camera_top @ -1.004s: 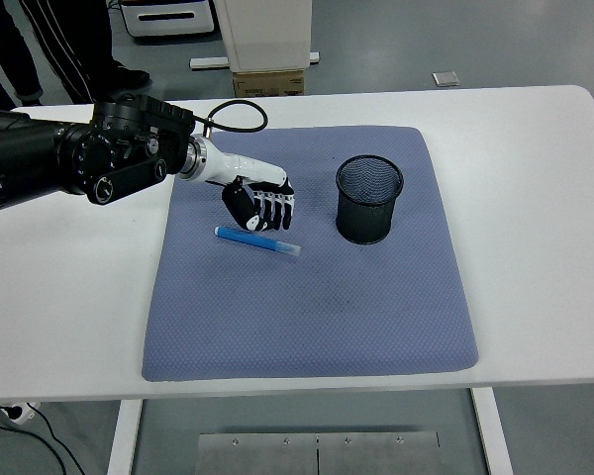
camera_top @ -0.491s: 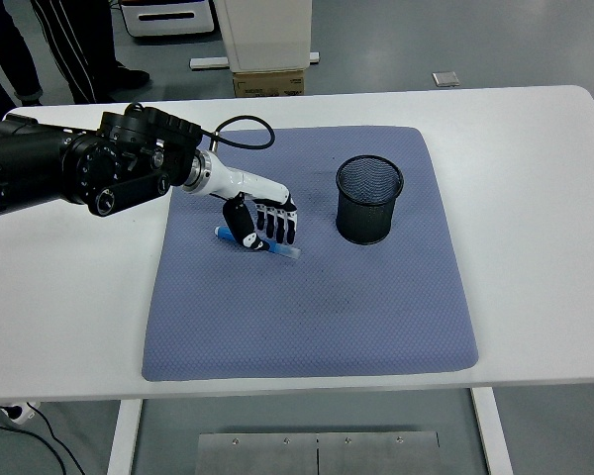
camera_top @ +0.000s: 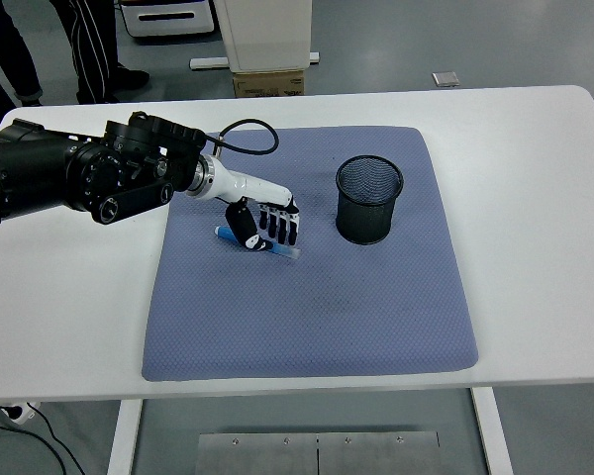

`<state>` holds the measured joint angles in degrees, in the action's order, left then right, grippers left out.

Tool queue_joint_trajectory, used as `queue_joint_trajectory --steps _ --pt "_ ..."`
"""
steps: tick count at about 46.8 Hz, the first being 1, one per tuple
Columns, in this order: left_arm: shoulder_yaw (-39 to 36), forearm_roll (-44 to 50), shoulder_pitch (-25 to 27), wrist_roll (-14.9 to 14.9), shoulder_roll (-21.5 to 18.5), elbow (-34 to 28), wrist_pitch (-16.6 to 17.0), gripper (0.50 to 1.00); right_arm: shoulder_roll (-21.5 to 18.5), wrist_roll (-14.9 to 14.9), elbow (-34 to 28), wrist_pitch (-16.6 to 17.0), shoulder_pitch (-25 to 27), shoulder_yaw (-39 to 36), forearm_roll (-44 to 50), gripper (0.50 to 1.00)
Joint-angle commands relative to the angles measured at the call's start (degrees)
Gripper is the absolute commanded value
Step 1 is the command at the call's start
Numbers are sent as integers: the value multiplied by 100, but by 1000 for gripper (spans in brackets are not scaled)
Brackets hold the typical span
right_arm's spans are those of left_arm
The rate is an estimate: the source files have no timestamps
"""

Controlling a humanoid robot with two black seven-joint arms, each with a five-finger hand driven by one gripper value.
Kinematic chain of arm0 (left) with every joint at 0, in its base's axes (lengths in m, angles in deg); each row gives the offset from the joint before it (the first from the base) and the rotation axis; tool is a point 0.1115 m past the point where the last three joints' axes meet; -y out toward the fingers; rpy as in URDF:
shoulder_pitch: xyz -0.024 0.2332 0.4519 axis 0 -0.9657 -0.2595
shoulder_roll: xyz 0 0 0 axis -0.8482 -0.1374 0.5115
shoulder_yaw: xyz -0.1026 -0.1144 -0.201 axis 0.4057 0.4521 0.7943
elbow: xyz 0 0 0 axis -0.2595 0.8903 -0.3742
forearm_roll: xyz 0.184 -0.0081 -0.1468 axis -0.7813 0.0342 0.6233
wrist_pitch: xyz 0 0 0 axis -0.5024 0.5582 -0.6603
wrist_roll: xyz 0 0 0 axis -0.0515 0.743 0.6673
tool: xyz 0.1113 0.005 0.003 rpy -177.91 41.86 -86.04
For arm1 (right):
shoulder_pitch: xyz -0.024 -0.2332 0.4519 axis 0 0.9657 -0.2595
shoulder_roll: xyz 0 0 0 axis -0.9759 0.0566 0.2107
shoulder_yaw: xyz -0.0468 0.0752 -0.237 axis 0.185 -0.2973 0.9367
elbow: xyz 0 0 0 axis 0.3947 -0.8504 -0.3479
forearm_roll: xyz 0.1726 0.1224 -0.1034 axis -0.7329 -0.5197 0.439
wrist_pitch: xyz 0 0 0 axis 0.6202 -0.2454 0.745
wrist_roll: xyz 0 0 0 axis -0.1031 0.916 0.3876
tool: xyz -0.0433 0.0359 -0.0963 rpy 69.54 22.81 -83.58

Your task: Left hand places marker in pen holder

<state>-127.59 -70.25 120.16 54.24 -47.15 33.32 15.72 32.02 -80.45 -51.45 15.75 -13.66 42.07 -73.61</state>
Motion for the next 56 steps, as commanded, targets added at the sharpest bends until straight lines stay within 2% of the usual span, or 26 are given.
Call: queue_joint_trajectory --steps 1,9,23,32,34,43,47,56 --pt "-2 -35 24 1 -5 -27 -3 578 0 0 2 -6 0 0 0 1000" --pt "-2 -96 15 1 -5 -36 -3 593 0 0 2 3 0 0 0 1000" --pt "-11 -263 -38 1 12 -45 278 593 0 0 2 3 0 0 0 1000" --pt "-11 -263 -38 1 3 -62 278 657 0 0 2 -6 0 0 0 1000" --pt "-11 -263 -38 10 3 -62 278 689 0 0 2 -6 0 0 0 1000" --pt "-11 -263 -29 10 3 -150 269 695 0 0 2 3 0 0 0 1000" --pt "-11 -272 -29 10 3 -150 278 681 0 0 2 3 0 0 0 1000" --pt "-11 -439 -29 10 12 -150 278 569 0 0 2 -6 0 0 0 1000"
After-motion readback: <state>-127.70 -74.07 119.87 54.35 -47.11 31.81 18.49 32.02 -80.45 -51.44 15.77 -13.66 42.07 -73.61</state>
